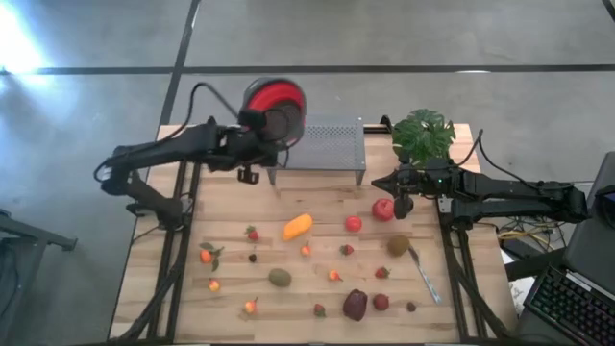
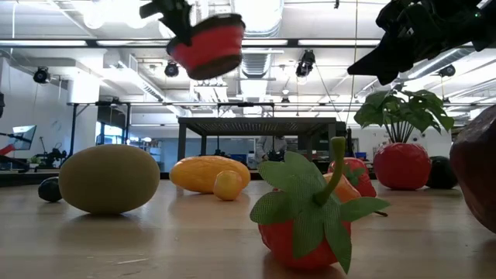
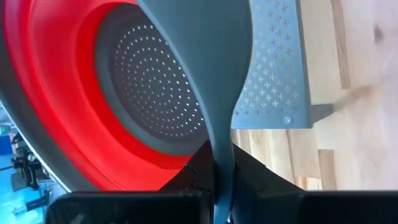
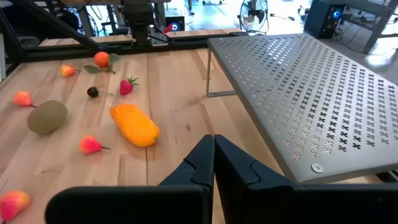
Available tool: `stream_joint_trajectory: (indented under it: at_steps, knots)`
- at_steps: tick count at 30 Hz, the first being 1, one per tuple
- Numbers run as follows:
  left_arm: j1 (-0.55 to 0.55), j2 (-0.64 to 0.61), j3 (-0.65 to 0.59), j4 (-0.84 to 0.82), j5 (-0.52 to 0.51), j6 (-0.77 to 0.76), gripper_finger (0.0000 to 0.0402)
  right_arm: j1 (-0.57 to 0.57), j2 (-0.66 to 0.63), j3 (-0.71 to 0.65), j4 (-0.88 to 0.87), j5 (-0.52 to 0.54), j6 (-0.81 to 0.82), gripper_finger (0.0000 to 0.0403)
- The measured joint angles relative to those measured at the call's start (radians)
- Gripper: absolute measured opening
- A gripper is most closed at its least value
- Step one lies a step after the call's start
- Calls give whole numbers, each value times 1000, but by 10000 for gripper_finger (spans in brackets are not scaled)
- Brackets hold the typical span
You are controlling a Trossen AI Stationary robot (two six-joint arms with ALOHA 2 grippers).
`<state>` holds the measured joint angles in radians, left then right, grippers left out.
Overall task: Pick & Place Fruit
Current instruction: Put the red strainer bowl on the shelf
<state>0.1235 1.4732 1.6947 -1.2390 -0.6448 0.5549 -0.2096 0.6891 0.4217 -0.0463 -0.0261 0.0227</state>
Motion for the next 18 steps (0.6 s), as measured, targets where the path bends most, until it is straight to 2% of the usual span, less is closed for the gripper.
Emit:
stream_joint_trajectory:
  at_steps: [9,18]
  knots:
    - [75,199,158,-73,23,78,25,0,0,-2,-1,0,-8,8]
    - [141,290,166,-80,88,88,28,0,0,-3,-1,0,-8,8]
